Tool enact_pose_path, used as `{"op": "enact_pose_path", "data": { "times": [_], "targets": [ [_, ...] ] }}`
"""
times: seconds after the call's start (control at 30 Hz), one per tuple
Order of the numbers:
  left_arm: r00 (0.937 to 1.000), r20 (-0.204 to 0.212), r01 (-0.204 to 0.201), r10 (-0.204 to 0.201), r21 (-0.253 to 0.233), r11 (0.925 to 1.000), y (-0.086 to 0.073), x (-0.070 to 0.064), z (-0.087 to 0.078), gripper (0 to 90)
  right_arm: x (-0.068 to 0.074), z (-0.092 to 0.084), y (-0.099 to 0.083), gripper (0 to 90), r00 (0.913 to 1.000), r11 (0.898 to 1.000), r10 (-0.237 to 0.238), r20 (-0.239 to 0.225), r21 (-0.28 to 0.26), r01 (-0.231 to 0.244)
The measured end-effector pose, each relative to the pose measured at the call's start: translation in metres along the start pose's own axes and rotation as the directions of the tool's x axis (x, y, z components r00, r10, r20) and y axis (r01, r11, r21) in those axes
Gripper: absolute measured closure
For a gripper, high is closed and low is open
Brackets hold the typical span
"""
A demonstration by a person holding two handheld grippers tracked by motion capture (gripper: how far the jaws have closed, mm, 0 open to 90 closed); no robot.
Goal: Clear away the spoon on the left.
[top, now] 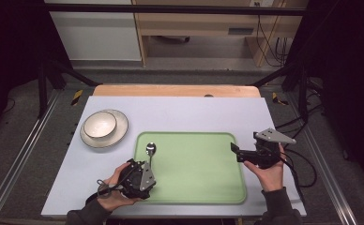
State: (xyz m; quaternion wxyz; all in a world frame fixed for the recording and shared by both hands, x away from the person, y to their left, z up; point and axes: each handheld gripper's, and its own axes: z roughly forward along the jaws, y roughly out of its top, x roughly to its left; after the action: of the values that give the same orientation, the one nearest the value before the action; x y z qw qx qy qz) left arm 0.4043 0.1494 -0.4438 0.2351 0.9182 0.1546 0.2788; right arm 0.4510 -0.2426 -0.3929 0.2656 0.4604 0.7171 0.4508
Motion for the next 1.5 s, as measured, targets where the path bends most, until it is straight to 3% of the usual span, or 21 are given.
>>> {"op": "enact_pose_path", "data": {
  "times": [1.03,1.3,1.5],
  "targets": [
    [0.998,0.061,0.016,-0.018,0.026,0.9995,0.001,-0.004,0.004,19.1,0.0,0.0,0.0,3.9,1.0,1.0,0.002,0.005,0.001,-0.002],
    [0.9964,0.075,0.04,-0.04,0.006,0.9992,0.002,-0.002,0.001,18.7,-0.001,0.0,0.0,3.6,1.0,1.0,0.001,0.007,0.003,-0.001],
    [0.992,0.076,0.104,-0.101,-0.037,0.9938,-0.001,0.007,-0.005,18.9,-0.001,-0.002,0.001,3.6,1.0,1.0,0.004,0.008,-0.002,-0.004]
  ]
}}
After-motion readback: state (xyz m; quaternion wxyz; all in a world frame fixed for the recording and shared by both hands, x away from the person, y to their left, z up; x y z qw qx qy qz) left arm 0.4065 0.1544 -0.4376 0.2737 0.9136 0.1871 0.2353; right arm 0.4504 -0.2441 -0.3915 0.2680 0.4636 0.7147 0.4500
